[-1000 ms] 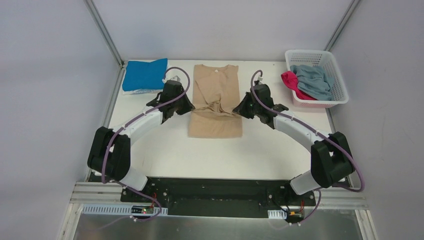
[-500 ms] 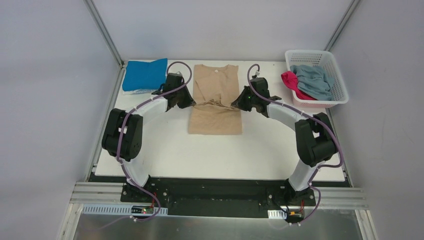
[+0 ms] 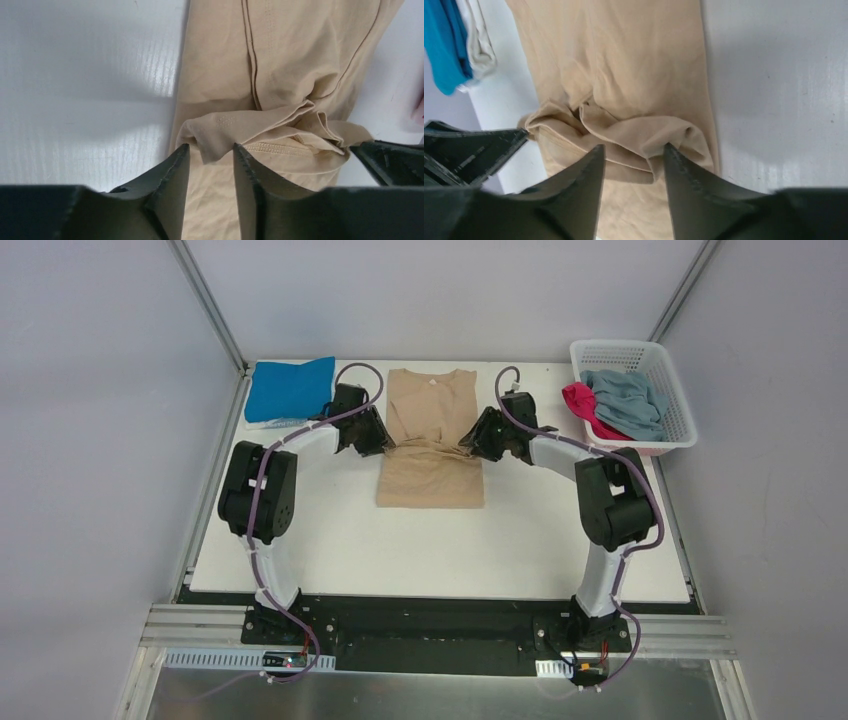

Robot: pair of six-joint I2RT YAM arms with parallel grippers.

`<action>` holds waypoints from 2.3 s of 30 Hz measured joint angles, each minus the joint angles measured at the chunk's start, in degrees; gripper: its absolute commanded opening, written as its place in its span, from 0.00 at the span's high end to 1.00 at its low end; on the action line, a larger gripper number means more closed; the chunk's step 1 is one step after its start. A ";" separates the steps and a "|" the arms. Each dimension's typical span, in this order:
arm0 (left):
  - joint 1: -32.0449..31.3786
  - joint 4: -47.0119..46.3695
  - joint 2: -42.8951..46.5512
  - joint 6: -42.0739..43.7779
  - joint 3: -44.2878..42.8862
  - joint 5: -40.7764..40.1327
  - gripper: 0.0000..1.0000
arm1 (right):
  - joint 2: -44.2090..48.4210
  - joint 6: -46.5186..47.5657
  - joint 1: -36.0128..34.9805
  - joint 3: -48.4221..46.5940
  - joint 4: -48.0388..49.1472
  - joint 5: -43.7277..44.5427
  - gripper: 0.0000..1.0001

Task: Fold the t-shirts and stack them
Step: Fold the folded rectangular tshirt in 1/3 of the way, then grab one side of the 2/3 rectangular tshirt with both arms

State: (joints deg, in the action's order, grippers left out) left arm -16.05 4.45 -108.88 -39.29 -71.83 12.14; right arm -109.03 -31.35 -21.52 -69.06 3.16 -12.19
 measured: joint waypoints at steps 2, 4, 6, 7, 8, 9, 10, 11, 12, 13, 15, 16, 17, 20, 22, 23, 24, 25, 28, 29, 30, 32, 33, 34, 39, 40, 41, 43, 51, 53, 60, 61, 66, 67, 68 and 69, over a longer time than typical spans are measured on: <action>0.04 0.31 0.00 -0.02 -0.48 0.07 0.39 | -0.55 -0.13 0.46 -1.05 -0.17 -0.48 0.27; 0.04 0.33 0.04 0.22 -0.83 0.04 0.13 | -0.57 -0.13 0.74 -2.08 -0.59 -0.66 0.07; 0.04 0.70 0.57 0.37 -0.85 -0.02 0.01 | -0.57 -0.26 0.94 -3.10 -0.81 -0.55 0.01; 0.04 1.05 1.14 0.15 -0.79 -0.17 0.01 | -0.46 -0.04 0.98 -3.34 -0.83 -0.33 0.01; 0.04 1.20 1.79 0.17 -0.63 -0.33 0.01 | -0.24 0.17 0.98 -3.37 -0.94 -0.22 0.01; 0.04 1.51 2.89 0.22 -0.31 -0.59 0.01 | 0.11 0.31 0.96 -3.23 -1.33 -0.07 0.01; 0.04 1.68 4.17 0.28 0.31 -0.79 0.01 | 0.68 0.37 0.96 -2.95 -1.70 0.02 0.01; 0.04 1.90 5.95 0.37 1.29 -0.90 0.01 | 1.62 0.50 0.90 -2.16 -1.79 0.04 0.01; 0.04 2.03 7.93 0.39 2.54 -1.07 0.01 | 2.89 0.66 0.74 -1.07 -2.05 0.04 0.01; 0.04 2.08 9.97 0.39 3.91 -1.20 0.01 | 4.13 0.83 0.59 -0.09 -2.36 0.02 0.01; 0.04 2.12 14.51 0.35 7.34 -1.31 0.01 | 7.41 1.46 -0.28 2.47 -2.86 0.17 0.01; 0.04 2.23 16.59 0.33 9.14 -1.29 0.01 | 8.94 1.86 -1.07 3.48 -3.48 0.46 0.01; 0.02 2.32 18.47 0.31 10.84 -1.25 0.01 | 10.32 2.27 -2.08 4.42 -3.82 0.83 0.01; -0.02 2.34 22.16 -0.28 15.45 -0.59 0.01 | 12.68 3.48 -5.09 6.03 -4.17 1.29 0.01; -0.09 2.54 23.15 -0.66 17.79 -0.22 0.01 | 12.70 3.76 -6.60 6.05 -4.11 1.07 0.01; -0.13 2.58 23.34 -0.85 18.91 -0.13 0.01 | 12.52 3.78 -7.02 6.05 -4.11 0.85 0.01; -0.13 2.69 23.45 -1.05 19.89 -0.13 0.01 | 12.15 3.78 -7.17 6.01 -3.89 0.74 0.01; -0.13 2.84 23.54 -1.29 20.79 -0.11 0.01 | 11.52 3.78 -7.17 5.70 -3.72 0.70 0.01; -0.13 3.23 24.35 -1.92 23.04 0.02 0.01 | 7.56 4.00 -6.88 3.08 -3.56 0.74 0.01; -0.13 3.48 24.74 -2.10 23.63 0.09 0.01 | 5.29 4.20 -6.82 1.31 -3.34 0.85 0.01; -0.13 3.50 25.03 -2.19 24.00 0.20 0.01 | 3.74 4.39 -6.80 0.22 -2.99 1.14 0.01; -0.13 3.54 25.44 -2.40 24.59 0.48 0.01 | 0.22 5.03 -6.56 -2.45 -2.40 2.62 0.01; -0.13 3.52 25.53 -2.56 24.83 0.72 0.01 | -1.64 5.20 -6.43 -4.11 -2.27 3.41 0.01; -0.13 3.52 25.53 -2.75 25.05 0.85 0.01 | -3.48 5.31 -6.25 -5.95 -2.12 4.13 0.01; -0.55 3.56 25.53 -3.54 26.97 0.90 0.05 | -7.65 5.29 -4.72 -11.26 -2.21 7.13 0.01; -0.87 3.54 25.53 -3.58 27.36 0.85 0.08 | -7.34 5.27 -4.48 -11.21 -2.36 7.39 0.00; -1.18 3.56 25.49 -3.63 27.58 0.87 0.11 | -6.99 5.27 -4.26 -10.99 -2.36 7.52 0.01; -1.73 3.52 25.16 -3.74 27.69 0.90 0.18 | -5.09 5.27 -4.04 -9.07 -2.89 8.20 0.01; -3.45 3.34 22.10 -4.55 27.69 0.28 0.38 | 12.52 4.20 -4.17 7.08 -8.52 8.48 0.01; -3.48 3.08 21.81 -4.68 27.67 -0.04 0.37 | 16.33 3.26 -4.17 10.99 -9.03 8.11 0.01; -3.50 0.50 18.64 -5.44 25.83 -0.98 0.54 | 20.92 0.17 -4.17 21.35 -9.44 5.16 0.02; -3.48 0.22 17.88 -5.53 25.33 -1.07 0.59 | 20.92 -0.28 -4.17 22.51 -9.35 4.83 0.03; -3.48 -1.38 15.37 -6.49 24.55 -1.14 0.96 | 22.47 -2.84 -4.17 25.44 -6.45 4.24 0.20; -3.48 -1.46 15.17 -6.60 24.57 -1.22 1.00 | 22.49 -3.65 -4.17 26.12 -5.70 4.11 0.25; -3.50 -1.53 15.06 -6.82 24.61 -1.33 1.00 | 22.58 -4.13 -4.17 26.53 -4.87 4.22 0.29; -3.50 -1.66 15.02 -6.82 24.70 -1.49 1.00 | 22.53 -4.59 -4.17 26.84 -4.31 4.37 0.36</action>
State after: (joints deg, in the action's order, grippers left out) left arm -19.55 2.79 -93.86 -46.11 -47.13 10.66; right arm -86.50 -35.94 -25.69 -42.22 -1.15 -7.81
